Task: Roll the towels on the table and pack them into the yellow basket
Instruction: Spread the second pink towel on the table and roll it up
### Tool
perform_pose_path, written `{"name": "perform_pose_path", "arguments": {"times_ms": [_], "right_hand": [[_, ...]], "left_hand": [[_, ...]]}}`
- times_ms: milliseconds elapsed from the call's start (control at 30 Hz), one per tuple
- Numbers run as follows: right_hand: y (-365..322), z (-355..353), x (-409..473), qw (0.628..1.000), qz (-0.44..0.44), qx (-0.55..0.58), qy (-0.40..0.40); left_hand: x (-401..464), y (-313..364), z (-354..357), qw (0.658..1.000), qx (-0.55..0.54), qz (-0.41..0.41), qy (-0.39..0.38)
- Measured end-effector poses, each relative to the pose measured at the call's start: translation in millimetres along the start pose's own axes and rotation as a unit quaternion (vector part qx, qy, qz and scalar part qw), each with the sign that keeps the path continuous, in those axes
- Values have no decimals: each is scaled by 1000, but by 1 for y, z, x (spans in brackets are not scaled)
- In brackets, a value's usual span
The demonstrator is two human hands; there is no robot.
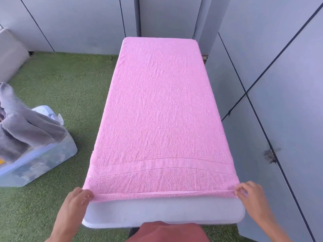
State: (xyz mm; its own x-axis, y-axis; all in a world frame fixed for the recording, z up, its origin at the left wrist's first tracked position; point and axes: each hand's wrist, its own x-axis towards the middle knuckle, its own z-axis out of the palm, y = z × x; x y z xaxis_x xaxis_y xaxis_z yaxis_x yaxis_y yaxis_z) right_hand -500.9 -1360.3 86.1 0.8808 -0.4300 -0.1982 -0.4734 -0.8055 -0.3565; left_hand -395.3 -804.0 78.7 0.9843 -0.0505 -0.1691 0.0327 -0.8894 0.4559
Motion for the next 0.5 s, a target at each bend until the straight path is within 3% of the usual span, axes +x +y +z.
{"name": "perform_pose_path", "arguments": {"times_ms": [67,167,367,500], "right_hand": [[-2,12,-13,999,-42,-11,5],[1,20,-29,999,-51,-4,6],[6,16,-14,998,-67,-20,0],[7,15,-4,995,-85,-40,16]], "left_hand": [[-14,-4,13,997,50,58,25],[-26,-10,27,992,87,82,52],[-12,0,21,992,95,69,46],[1,5,12,996,83,14,22]]}}
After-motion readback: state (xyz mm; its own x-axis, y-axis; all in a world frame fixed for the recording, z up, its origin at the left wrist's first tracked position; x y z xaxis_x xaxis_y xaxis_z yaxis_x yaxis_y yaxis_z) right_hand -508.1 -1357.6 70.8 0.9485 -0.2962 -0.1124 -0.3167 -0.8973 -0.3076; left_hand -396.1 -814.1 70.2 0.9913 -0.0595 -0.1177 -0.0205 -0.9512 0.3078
